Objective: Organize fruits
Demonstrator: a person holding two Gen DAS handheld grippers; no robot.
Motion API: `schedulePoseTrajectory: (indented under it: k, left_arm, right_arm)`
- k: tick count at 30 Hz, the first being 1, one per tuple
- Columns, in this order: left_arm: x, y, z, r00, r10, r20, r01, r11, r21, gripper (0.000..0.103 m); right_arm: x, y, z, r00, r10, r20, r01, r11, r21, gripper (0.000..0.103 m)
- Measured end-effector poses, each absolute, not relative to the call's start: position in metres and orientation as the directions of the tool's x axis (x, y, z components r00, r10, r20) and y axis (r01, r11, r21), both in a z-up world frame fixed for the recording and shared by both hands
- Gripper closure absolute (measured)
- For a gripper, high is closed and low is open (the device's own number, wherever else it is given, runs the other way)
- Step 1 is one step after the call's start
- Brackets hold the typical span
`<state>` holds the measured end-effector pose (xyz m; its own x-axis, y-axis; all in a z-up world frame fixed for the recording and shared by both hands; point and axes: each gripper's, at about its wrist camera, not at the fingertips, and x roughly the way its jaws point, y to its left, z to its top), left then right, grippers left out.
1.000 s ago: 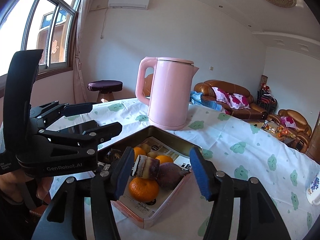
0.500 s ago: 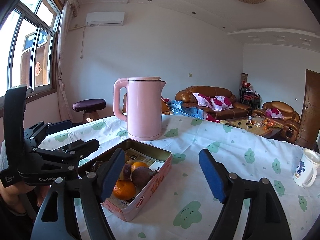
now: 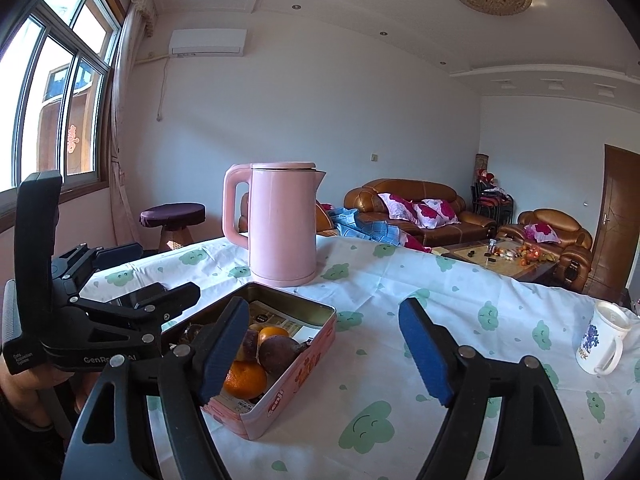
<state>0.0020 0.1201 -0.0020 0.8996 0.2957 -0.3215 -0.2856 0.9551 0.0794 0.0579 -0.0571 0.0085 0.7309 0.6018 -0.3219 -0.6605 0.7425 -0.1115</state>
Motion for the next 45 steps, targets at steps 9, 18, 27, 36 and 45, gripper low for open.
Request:
schedulePoseTrajectory:
  k: [9,18,27,36,45]
  left_arm:
    - [0.0023,0.1182,-0.0013,0.899,0.297,-0.321,-0.286,0.955,0.084,0.001]
    - [0.0029,0.1169,-0.0012,0.901,0.293,-0.32,-0.281,0.956,0.085,0.0]
    - [0.0029,0.1161,0.0011,0.904,0.286,-0.318,-0.271,0.958,0.091,0.0]
    - [0.0025,0.1145,0.0054,0.903,0.291,-0.315,-0.279,0.957,0.085,0.0]
    - [0.0071,0.1134,-0.0003,0.895,0.276,-0.349,-0.264,0.961,0.083,0.0]
  right_arm:
    - [0.0588,-0.059,0.0085,0.732,0.601,-0.321,-0.659,0.744,-0.109,0.024]
    - [0.0596,-0.0628,0.0103,0.737,0.599,-0.314,-0.654,0.749,-0.107,0.024]
    - [0.0584,-0.0653,0.0105,0.746,0.59,-0.309,-0.645,0.756,-0.116,0.024]
    - [0.058,-0.0643,0.0086,0.749,0.585,-0.311,-0.643,0.756,-0.128,0.024]
    - [0.0601,-0.0666,0.0036,0.75,0.579,-0.319,-0.64,0.758,-0.128,0.024]
